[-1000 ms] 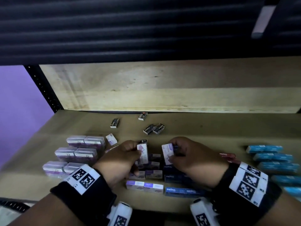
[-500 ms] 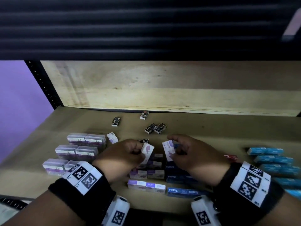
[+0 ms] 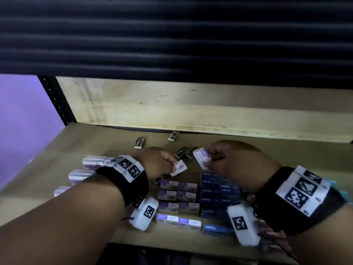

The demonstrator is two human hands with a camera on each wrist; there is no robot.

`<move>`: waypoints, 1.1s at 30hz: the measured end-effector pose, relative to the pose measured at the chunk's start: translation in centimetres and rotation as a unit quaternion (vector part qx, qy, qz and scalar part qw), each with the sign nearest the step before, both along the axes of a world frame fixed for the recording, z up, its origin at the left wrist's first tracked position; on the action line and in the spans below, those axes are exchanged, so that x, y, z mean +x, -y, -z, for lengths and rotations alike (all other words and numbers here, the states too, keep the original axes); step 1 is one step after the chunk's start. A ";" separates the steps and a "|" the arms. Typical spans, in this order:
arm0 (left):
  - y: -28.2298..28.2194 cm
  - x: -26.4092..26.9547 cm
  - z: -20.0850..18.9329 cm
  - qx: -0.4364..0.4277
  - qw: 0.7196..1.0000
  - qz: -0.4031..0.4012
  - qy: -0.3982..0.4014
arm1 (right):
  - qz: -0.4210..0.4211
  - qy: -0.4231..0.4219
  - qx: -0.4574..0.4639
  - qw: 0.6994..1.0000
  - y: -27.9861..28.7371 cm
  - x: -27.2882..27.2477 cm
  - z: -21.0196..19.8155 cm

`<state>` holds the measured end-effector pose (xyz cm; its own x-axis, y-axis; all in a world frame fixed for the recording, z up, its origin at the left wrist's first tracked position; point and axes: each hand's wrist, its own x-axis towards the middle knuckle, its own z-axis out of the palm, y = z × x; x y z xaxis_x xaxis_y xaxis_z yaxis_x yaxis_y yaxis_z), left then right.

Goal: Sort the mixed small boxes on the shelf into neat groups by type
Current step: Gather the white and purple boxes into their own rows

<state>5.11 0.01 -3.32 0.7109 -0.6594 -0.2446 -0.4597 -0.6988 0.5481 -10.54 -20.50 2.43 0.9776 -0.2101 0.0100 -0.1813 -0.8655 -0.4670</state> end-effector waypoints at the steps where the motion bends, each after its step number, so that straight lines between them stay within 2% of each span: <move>1: 0.3 0.2 0.2 0.017 1.000 0.009 0.000 | -0.003 -0.010 -0.002 1.000 0.0 0.3 -0.4; 6: 1.3 1.0 0.6 0.115 0.989 0.085 0.038 | -0.022 -0.057 -0.039 0.997 -0.7 1.2 -0.6; 13: 0.9 1.7 0.1 0.172 0.973 0.130 0.081 | -0.090 -0.140 -0.149 0.975 -2.0 3.1 -0.1; 20: 0.5 1.7 0.7 0.185 0.961 0.160 0.131 | -0.139 -0.195 -0.235 0.942 -2.7 6.0 0.6; 24: 0.3 2.4 1.3 0.194 0.954 0.189 0.131 | -0.155 -0.231 -0.265 0.923 -2.6 7.7 1.7; 33: 0.0 3.4 2.3 0.187 0.958 0.179 0.122 | -0.212 -0.240 -0.316 0.893 -3.7 9.6 2.2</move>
